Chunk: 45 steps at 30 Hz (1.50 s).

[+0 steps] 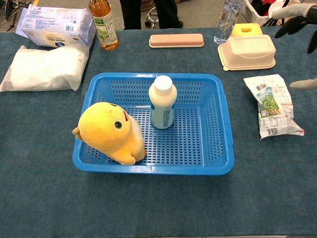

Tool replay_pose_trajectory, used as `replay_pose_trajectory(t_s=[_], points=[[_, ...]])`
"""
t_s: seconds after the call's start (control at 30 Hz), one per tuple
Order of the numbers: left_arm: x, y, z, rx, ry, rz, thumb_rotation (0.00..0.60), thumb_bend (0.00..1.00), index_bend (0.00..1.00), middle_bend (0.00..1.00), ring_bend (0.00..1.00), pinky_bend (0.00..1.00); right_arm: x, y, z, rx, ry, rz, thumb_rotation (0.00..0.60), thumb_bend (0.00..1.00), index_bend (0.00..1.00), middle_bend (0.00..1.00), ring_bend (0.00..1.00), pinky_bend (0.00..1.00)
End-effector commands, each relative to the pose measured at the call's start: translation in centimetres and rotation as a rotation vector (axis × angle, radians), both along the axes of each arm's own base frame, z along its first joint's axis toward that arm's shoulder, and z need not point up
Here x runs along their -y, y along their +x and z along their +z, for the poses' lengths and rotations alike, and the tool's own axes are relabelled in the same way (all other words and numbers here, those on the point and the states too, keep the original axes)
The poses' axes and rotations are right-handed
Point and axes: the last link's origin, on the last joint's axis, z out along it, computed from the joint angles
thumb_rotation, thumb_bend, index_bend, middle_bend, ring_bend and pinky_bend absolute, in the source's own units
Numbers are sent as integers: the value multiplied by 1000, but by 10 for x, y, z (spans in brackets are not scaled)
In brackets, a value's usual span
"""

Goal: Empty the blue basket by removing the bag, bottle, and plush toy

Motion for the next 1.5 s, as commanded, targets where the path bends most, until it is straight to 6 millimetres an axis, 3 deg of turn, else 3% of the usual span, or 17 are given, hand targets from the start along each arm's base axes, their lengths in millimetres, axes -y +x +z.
replay_pose_trajectory(t_s=[0.03,0.27,0.47,1.07,1.5], points=[[0,-1,1,0,1,1,600,352,285,184,194,426,14,14,-17,-42,21,110,600,0,158,274,226,440],[-5,-2,4,-6,-9,-6,600,352,286,184,194,425,35,35,-52,-131,76,250,600,0,162,274,225,440],[-10,-1,5,-9,-17,-22,600,352,285,184,194,425,46,51,-71,-145,97,321,600,0,162,274,225,440],[-8,-5,7,-8,-17,-11,600,352,286,184,194,426,69,87,-108,-145,164,470,600,0,162,224,182,440],[-4,-10,9,2,-14,0,600,352,285,184,194,426,85,101,-130,-141,209,512,600,0,162,206,168,432]])
